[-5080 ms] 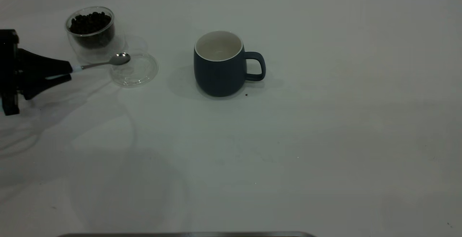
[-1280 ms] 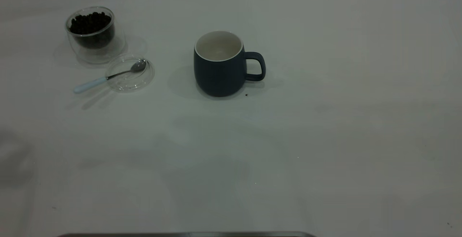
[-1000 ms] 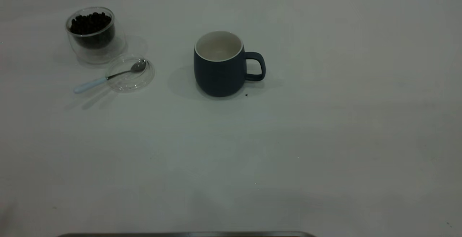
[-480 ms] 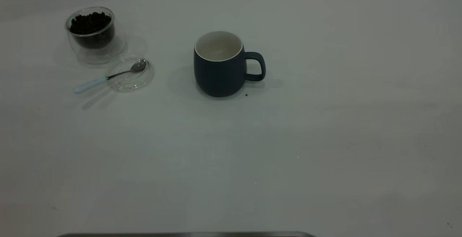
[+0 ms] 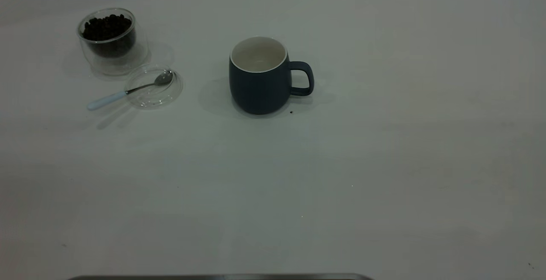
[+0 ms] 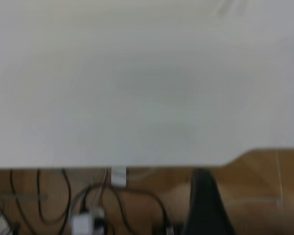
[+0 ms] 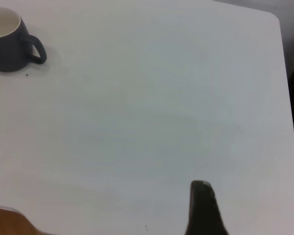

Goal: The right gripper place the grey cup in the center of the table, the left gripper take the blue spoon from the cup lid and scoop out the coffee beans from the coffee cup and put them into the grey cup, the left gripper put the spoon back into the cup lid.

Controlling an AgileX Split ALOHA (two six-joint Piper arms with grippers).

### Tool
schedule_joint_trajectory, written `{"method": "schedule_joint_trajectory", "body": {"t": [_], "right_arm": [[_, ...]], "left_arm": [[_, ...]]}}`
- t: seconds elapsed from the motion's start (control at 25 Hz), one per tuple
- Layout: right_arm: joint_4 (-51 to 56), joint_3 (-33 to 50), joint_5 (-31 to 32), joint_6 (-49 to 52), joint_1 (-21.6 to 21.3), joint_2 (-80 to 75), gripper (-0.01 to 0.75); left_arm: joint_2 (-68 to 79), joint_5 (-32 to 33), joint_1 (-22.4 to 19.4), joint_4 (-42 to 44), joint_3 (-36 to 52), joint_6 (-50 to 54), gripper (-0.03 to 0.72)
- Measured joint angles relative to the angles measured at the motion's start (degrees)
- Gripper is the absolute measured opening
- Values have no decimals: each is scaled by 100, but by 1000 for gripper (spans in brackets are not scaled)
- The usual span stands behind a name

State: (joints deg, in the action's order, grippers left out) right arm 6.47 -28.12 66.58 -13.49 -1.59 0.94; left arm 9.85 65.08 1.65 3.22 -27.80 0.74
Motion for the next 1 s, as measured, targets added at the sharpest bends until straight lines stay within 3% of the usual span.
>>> {"method": "schedule_joint_trajectory", "body": {"t": [0.52, 1.0], "right_arm": [[0, 0, 0, 0, 0, 0, 459], [0, 0, 0, 0, 0, 0, 459]], "left_arm": [[-1057, 2, 0, 5, 6, 21, 564], [-1085, 8, 0, 11, 12, 26, 564]]}}
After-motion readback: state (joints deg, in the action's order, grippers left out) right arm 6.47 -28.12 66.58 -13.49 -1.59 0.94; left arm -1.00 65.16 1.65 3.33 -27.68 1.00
